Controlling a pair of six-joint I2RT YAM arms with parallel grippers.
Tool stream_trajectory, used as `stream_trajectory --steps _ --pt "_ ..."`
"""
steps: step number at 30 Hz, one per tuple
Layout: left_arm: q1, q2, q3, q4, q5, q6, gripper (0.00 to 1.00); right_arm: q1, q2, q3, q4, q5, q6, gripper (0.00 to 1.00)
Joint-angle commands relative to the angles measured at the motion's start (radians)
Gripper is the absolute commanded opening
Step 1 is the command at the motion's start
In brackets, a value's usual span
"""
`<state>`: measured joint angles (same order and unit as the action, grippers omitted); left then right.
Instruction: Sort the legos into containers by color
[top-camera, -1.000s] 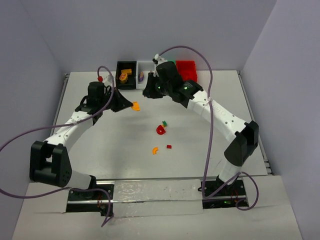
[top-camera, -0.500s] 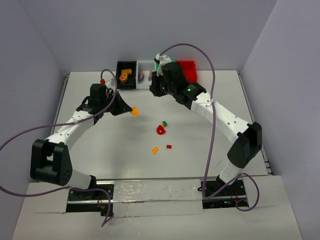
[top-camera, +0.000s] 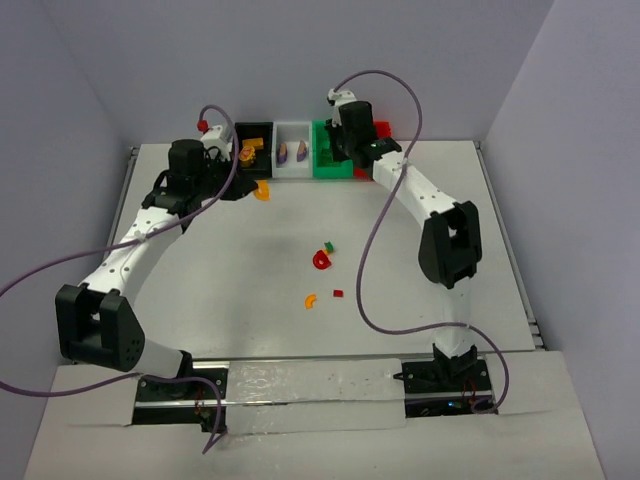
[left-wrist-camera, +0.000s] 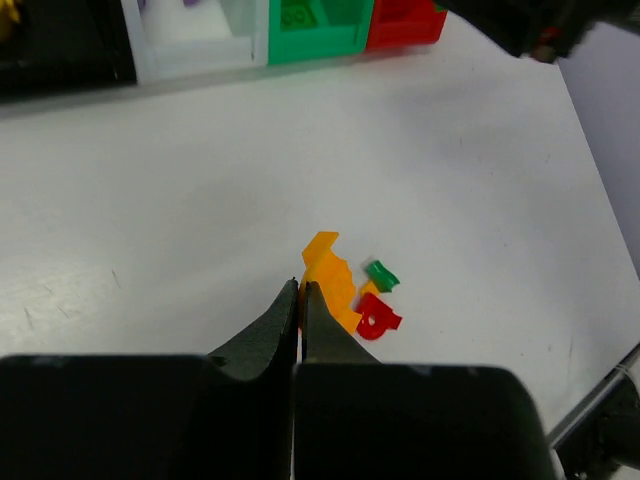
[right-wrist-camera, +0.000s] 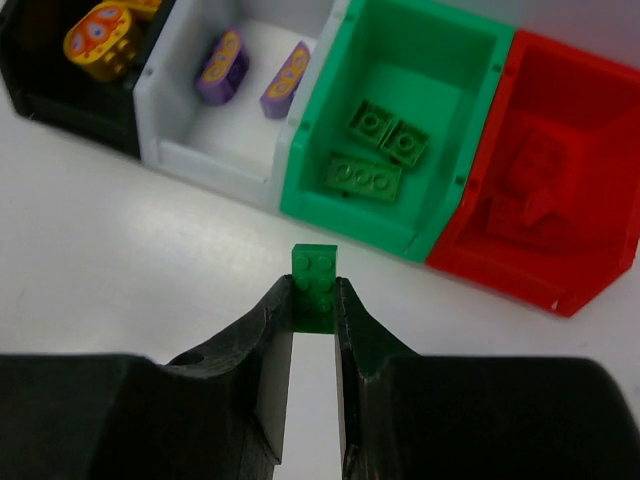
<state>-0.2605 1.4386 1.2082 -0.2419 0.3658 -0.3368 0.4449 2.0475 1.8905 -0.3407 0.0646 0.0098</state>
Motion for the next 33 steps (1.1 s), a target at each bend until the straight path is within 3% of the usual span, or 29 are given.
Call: stream_trajectory --steps 1,6,9,11,13,17,22,26,33 --pt "0.012 0.006 0.09 0.008 -0.064 0.096 0.0 -0.044 0.167 0.21 0.018 -0.095 -0.011 0.0" --pt "0.039 0.024 0.129 0.019 -0.11 0.095 0.0 -0.066 0.309 0.342 0.075 -0.104 -0.011 0.0" --pt "0.061 0.026 0.13 0.031 -0.112 0.084 0.0 -0.068 0.359 0.377 0.11 -0.101 -0.012 0.08" --pt "0.08 0.032 0.126 0.046 -0.113 0.074 0.0 -0.068 0.389 0.377 0.175 -0.087 -0.017 0.26" --pt "0.093 0.038 0.125 0.059 -0.114 0.075 0.0 -0.07 0.41 0.385 0.193 -0.077 -0.023 0.55" --pt "0.11 0.065 0.131 0.092 -0.116 0.082 0.0 -0.071 0.427 0.39 0.203 -0.068 -0.025 0.83" --pt "0.115 0.135 0.179 0.139 -0.137 0.117 0.0 -0.076 0.393 0.381 0.17 -0.074 -0.018 0.92" --pt "0.116 0.245 0.245 0.191 -0.16 0.151 0.0 -0.078 0.272 0.323 0.105 -0.134 -0.011 0.99" --pt "0.119 0.508 0.495 0.221 -0.21 0.19 0.0 -0.077 -0.053 0.041 0.055 -0.26 0.042 1.0"
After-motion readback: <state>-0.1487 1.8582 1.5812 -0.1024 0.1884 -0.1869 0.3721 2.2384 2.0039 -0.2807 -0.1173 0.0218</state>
